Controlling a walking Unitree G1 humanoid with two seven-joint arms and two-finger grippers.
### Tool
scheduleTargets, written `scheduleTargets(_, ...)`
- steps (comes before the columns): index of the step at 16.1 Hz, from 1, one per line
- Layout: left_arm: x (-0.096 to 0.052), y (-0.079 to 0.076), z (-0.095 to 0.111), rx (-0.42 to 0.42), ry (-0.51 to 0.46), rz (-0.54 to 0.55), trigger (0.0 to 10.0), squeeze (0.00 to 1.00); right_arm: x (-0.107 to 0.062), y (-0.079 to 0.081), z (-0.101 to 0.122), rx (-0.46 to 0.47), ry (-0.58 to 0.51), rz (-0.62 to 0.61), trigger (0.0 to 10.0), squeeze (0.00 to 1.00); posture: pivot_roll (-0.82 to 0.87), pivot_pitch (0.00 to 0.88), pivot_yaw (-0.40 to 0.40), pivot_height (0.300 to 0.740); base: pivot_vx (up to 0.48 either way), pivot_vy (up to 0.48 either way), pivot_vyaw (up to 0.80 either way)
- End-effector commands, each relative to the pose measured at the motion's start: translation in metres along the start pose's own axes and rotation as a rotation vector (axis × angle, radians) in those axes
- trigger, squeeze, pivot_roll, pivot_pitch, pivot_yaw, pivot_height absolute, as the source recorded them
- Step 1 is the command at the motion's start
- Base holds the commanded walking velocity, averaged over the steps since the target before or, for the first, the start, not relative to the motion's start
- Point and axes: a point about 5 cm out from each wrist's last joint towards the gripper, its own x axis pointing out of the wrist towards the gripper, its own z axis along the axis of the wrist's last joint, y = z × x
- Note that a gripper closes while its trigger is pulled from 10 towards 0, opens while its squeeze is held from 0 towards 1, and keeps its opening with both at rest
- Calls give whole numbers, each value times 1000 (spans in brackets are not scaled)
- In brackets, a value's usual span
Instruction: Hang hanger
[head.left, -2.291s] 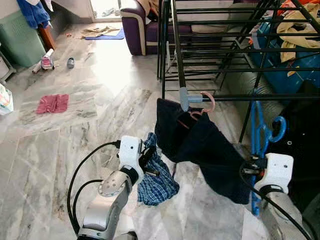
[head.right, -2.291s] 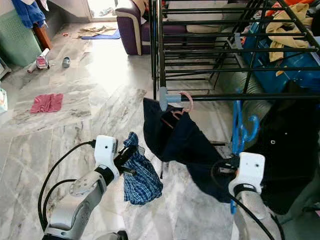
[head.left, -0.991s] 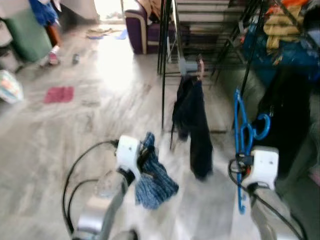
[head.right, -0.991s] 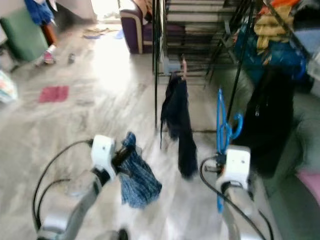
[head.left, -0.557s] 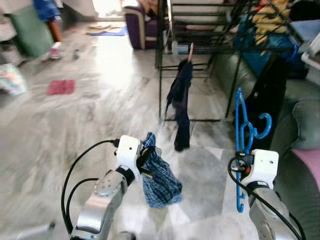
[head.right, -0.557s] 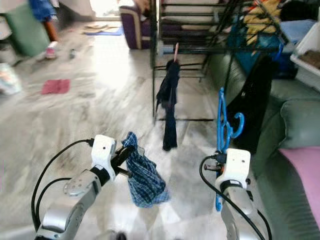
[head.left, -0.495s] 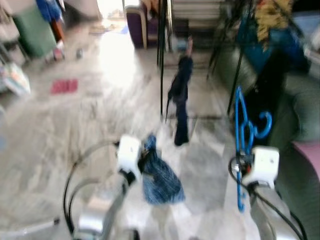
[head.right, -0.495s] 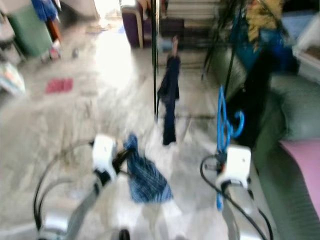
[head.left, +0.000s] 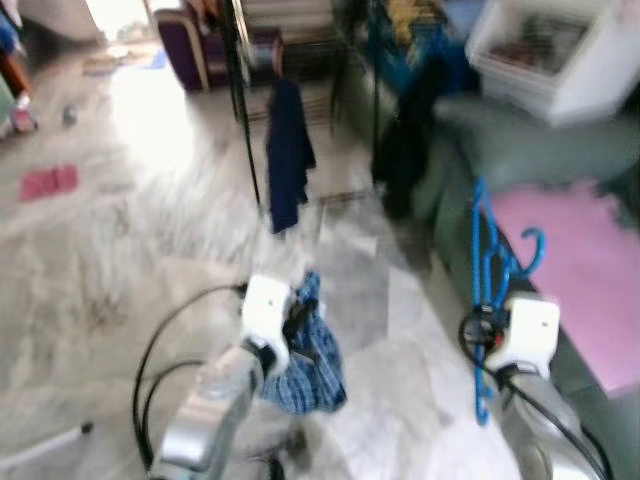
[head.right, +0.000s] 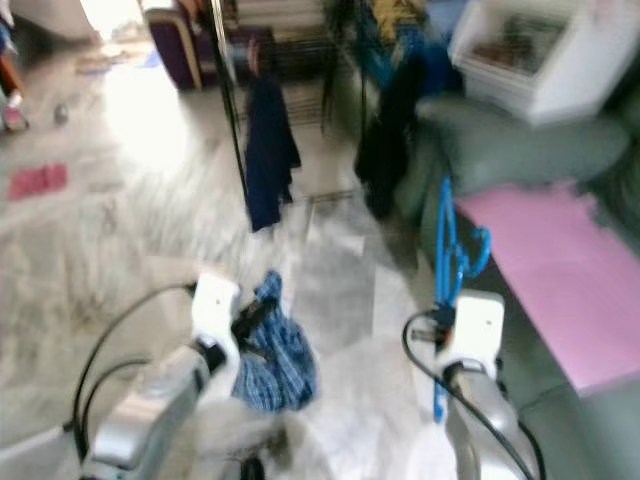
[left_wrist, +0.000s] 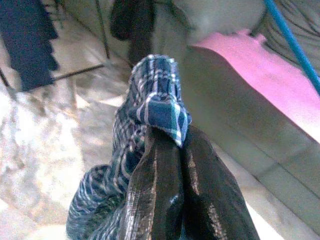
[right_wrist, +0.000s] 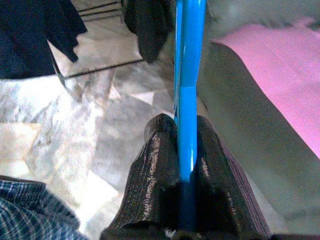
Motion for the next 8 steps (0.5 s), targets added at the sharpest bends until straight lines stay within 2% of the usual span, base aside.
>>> scheduleTargets(1, 3, -2, 11, 22, -43, -23, 10000, 0, 0, -1, 5, 3, -24, 1, 10000, 0, -54, 92, -8, 740, 0, 0, 0)
scheduleTargets(4, 4, 0, 16, 27, -64, -25, 10000, 0, 2, -1, 6, -16, -27, 0, 10000, 0, -54, 90, -7, 740, 0, 0, 0)
scheduleTargets(5, 5, 4, 19, 71, -72, -26, 10000, 0, 3, -2, 7, -16, -30, 1, 10000, 0, -52, 89, -6, 740, 0, 0, 0)
scheduleTargets(8, 8, 16, 30, 85, -105, -4, 10000, 0, 6, -3, 7, -26, -31, 0, 10000, 0, -52, 86, -3, 740, 0, 0, 0)
